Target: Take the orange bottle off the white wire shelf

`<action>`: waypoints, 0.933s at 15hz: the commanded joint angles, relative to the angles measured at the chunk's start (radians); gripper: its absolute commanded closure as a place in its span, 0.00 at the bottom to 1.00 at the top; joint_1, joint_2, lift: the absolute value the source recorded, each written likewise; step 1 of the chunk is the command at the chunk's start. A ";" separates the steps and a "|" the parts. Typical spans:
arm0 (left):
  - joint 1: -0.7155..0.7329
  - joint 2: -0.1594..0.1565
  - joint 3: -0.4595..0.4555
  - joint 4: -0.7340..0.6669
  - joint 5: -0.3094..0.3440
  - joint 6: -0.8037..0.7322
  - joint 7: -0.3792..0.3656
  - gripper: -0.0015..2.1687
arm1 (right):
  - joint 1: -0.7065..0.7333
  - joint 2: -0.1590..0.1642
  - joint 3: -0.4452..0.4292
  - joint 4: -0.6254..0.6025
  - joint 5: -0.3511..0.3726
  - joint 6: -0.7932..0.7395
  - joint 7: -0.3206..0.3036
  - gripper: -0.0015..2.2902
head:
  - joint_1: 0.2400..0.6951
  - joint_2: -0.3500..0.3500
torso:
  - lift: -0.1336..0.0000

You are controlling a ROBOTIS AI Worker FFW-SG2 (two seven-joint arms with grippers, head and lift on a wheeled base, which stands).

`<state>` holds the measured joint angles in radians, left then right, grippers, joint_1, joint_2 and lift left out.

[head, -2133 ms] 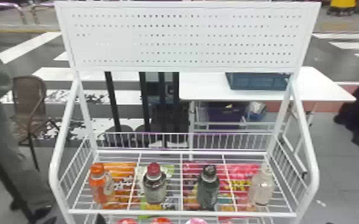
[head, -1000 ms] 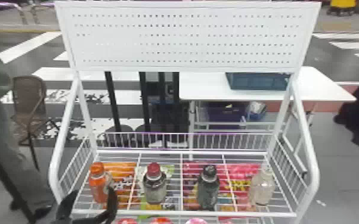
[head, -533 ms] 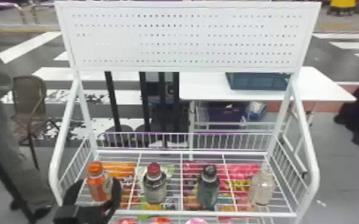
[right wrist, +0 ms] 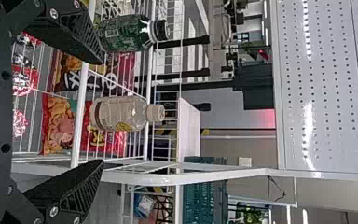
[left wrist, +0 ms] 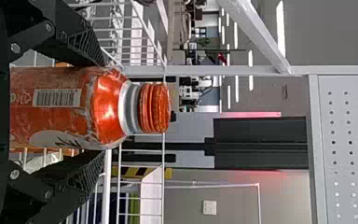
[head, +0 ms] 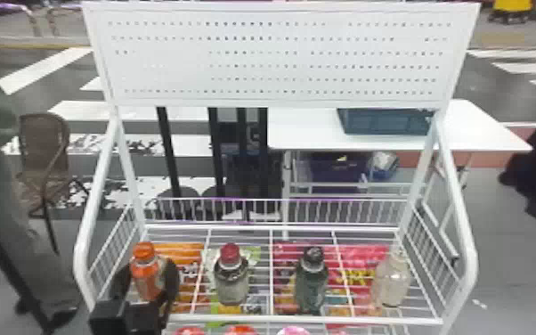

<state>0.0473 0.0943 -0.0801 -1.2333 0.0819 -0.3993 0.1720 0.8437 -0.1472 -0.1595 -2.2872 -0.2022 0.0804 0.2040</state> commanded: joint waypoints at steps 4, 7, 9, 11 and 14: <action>0.095 0.005 0.003 -0.172 -0.004 0.073 0.004 0.53 | 0.000 -0.005 0.003 -0.003 -0.002 -0.001 0.000 0.06 | 0.57 0.50 | 1.00; 0.212 0.012 0.005 -0.419 -0.034 0.215 -0.002 0.53 | 0.000 -0.008 0.003 -0.003 -0.003 -0.001 0.000 0.06 | 0.57 0.50 | 1.00; 0.310 0.019 0.010 -0.609 -0.060 0.310 -0.005 0.52 | -0.002 -0.008 0.006 -0.002 -0.005 -0.001 0.000 0.06 | 0.57 0.50 | 1.00; 0.405 0.025 0.025 -0.756 -0.062 0.325 -0.009 0.52 | -0.005 -0.008 0.009 0.000 -0.005 -0.001 0.002 0.07 | 0.57 0.50 | 1.00; 0.540 0.025 0.054 -0.928 -0.057 0.399 -0.011 0.52 | -0.006 -0.006 0.009 0.003 -0.008 -0.001 0.008 0.07 | 0.57 0.50 | 1.00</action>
<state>0.5232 0.1196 -0.0369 -2.0826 0.0213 -0.0300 0.1623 0.8383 -0.1545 -0.1503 -2.2860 -0.2097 0.0795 0.2108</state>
